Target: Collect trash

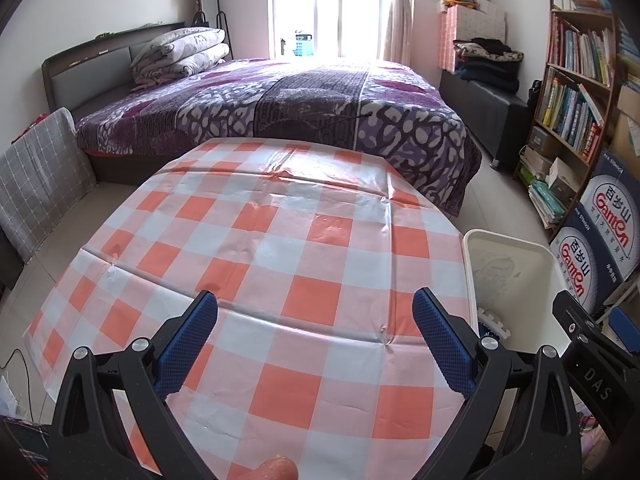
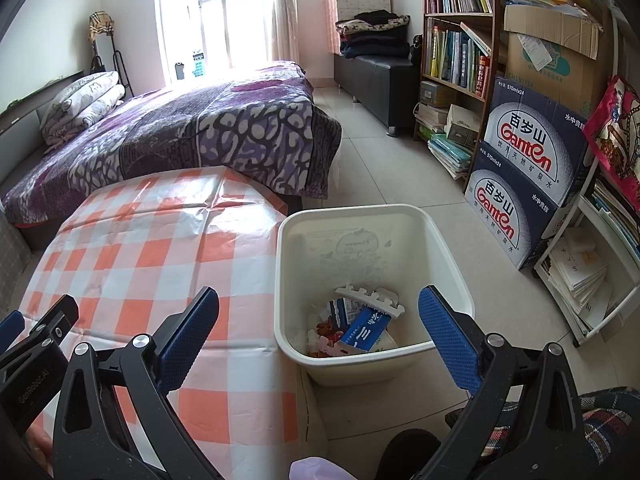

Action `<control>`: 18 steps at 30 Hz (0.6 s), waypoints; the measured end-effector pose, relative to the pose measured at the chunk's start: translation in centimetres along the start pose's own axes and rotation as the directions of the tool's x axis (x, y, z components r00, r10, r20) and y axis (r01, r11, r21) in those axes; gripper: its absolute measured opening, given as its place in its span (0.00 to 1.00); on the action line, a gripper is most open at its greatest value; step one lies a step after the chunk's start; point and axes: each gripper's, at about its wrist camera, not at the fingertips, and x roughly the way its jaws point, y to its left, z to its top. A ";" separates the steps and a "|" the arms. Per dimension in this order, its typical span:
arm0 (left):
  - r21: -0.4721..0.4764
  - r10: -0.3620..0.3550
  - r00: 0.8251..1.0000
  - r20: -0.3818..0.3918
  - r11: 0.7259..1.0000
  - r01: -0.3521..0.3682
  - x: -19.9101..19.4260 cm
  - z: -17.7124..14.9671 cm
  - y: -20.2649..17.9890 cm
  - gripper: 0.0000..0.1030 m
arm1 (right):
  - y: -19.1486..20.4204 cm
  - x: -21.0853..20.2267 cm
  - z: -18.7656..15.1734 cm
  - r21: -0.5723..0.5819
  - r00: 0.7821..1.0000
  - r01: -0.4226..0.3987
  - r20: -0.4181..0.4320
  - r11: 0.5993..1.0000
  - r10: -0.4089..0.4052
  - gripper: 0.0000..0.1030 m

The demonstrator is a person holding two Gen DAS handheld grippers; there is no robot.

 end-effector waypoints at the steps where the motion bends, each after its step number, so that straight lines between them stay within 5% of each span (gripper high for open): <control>1: 0.000 0.000 1.000 0.000 1.000 0.000 0.0 0.0 0.0 0.92 | 0.0 0.0 0.0 0.000 1.000 0.000 0.000 1.000 0.000 0.93; 18: -0.001 0.001 1.000 -0.002 1.000 -0.001 0.1 0.2 0.0 0.92 | 0.0 0.0 0.2 -0.001 1.000 -0.001 -0.003 1.000 0.001 0.93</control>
